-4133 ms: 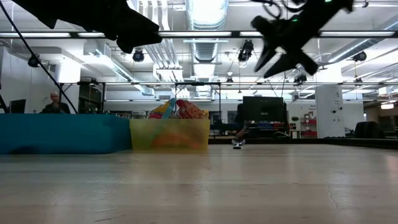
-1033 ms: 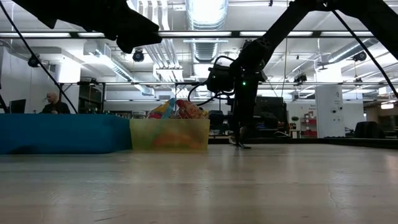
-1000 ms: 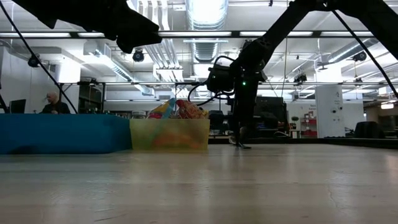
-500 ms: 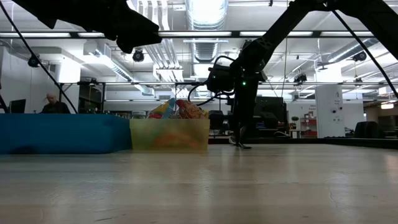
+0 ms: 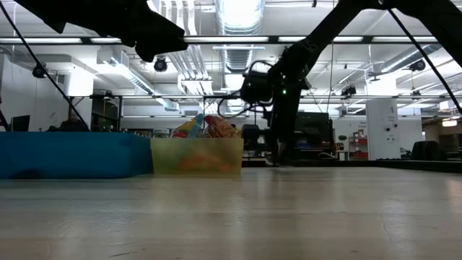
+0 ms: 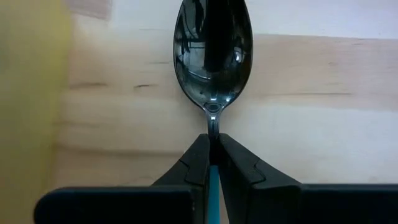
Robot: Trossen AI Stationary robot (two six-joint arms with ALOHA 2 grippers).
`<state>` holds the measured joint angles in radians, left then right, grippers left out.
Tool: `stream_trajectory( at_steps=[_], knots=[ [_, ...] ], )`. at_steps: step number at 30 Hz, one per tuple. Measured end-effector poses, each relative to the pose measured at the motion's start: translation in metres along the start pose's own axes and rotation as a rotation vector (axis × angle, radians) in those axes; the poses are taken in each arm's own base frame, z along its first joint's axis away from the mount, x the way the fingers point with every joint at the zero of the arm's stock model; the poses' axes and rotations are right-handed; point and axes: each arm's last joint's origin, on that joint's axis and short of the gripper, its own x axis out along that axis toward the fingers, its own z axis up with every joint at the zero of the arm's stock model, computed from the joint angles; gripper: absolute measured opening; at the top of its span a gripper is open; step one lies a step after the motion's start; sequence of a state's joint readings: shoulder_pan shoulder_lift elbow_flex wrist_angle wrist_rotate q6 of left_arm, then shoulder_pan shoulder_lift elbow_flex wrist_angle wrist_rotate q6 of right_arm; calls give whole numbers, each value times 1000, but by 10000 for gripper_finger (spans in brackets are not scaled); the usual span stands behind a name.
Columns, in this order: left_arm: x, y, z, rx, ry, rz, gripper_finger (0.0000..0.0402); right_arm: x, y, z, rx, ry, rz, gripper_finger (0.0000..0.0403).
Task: Pick & Place Food Item
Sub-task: Put the blue spoon into the blue bin
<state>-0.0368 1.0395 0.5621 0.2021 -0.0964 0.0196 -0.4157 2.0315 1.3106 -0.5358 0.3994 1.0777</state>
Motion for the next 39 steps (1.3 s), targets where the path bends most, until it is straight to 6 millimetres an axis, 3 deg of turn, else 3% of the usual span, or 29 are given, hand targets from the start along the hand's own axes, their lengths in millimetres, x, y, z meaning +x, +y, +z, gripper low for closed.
stream_trajectory(
  at_steps=[7,18,30,39],
  knots=[
    [0,0,0,0,2,0,224,-31,0,1,-18,-18,29,19],
    [0,0,-2,2,23,0,224,-104,3,-7,-148,-80,180,19],
    [0,0,-2,2,23,-1,224,-188,6,-51,-411,-169,428,19],
    [0,0,-3,3,27,-1,224,-215,22,-87,-578,-204,645,19]
  ],
)
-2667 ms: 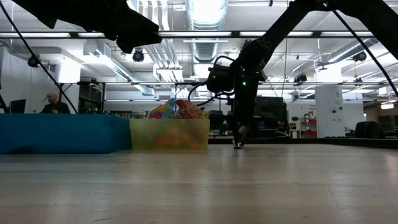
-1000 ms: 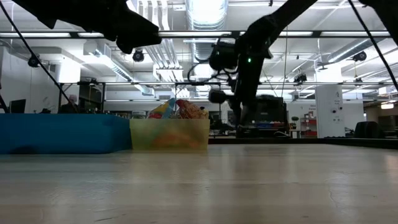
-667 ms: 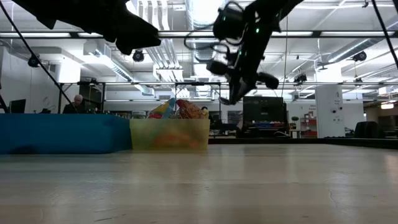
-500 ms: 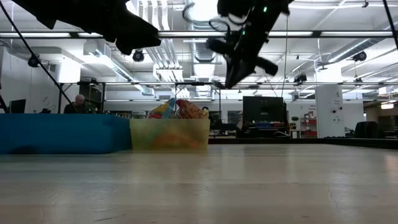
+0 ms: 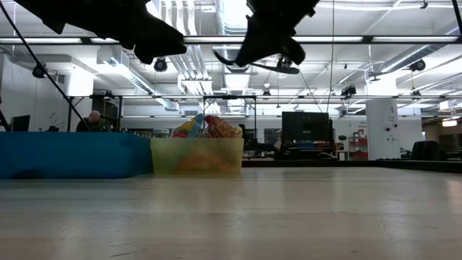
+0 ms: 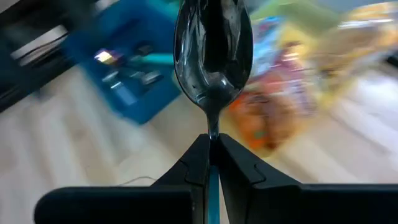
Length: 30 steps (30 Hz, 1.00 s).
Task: Pick & Place Food Item
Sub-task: Put the blue spoon into the blue bin
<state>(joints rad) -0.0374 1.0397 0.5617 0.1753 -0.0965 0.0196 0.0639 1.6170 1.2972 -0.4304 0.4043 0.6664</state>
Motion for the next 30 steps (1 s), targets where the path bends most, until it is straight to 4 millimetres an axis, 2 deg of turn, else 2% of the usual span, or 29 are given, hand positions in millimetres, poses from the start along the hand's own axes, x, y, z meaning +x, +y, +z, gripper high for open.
stream_trajectory(
  at_steps=[4,10,14,22,30],
  knots=[
    [0,0,0,0,1,0,224,6,15,-10,-72,38,126,19],
    [0,0,-1,1,12,0,224,26,29,-25,-125,92,227,19],
    [0,0,-2,2,20,0,224,43,33,-37,-138,163,282,19],
    [0,0,-2,2,23,-1,224,80,36,-65,-157,267,282,19],
    [0,0,-3,3,29,-1,224,112,39,-89,-156,294,305,19]
  ],
)
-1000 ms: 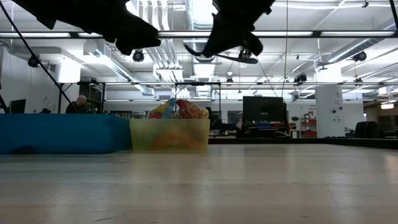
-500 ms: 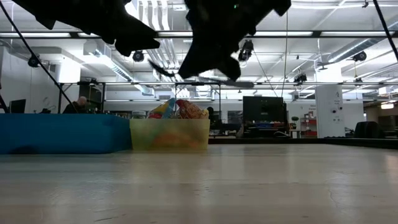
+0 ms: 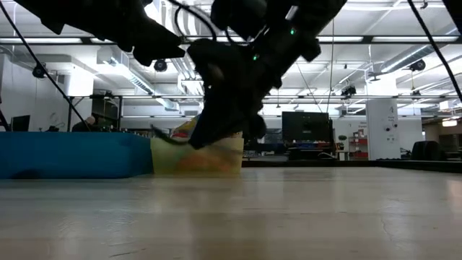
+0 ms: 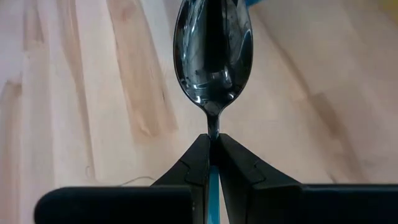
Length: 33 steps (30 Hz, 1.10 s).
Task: Pick & Place Food Item
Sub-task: Put the blue spoon into the blue bin
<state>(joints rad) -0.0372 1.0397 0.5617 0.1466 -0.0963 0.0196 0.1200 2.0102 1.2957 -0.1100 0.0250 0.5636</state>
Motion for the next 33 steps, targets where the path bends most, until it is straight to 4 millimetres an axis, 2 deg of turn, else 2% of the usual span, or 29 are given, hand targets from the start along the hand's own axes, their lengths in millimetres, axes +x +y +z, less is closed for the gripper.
stream_trajectory(
  at_steps=[11,33],
  knots=[
    [0,0,-2,2,20,0,224,26,-8,-15,1,58,-6,19],
    [0,0,-2,2,18,0,224,26,-9,-17,5,68,-14,19]
  ],
)
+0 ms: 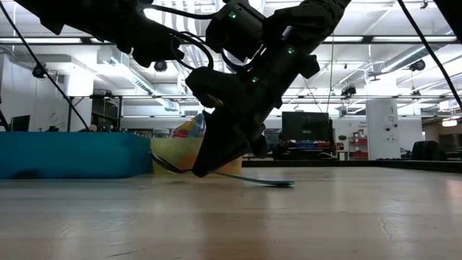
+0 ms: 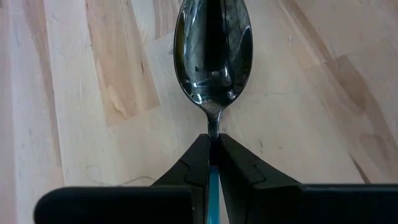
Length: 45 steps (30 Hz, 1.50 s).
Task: Pick & Place Food Item
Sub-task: Put the blue spoon into the blue bin
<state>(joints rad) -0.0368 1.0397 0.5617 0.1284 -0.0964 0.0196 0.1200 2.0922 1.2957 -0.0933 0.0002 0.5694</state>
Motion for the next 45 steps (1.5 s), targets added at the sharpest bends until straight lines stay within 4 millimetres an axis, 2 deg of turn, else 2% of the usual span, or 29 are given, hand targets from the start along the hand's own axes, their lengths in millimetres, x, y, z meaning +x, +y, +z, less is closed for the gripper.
stream_trajectory(
  at_steps=[5,12,18,31,40,45],
  knots=[
    [0,0,0,0,0,0,224,0,0,0,7,-3,1,29],
    [0,0,0,0,0,0,224,0,0,1,7,-7,2,91],
    [0,0,0,0,0,0,224,0,0,1,7,-7,2,124],
    [0,0,0,0,0,0,224,-2,3,3,-9,-46,-2,134],
    [0,0,0,0,1,0,224,-32,17,7,-93,-154,-24,134],
    [0,0,0,1,5,-1,224,-66,19,2,-90,-295,34,134]
  ],
)
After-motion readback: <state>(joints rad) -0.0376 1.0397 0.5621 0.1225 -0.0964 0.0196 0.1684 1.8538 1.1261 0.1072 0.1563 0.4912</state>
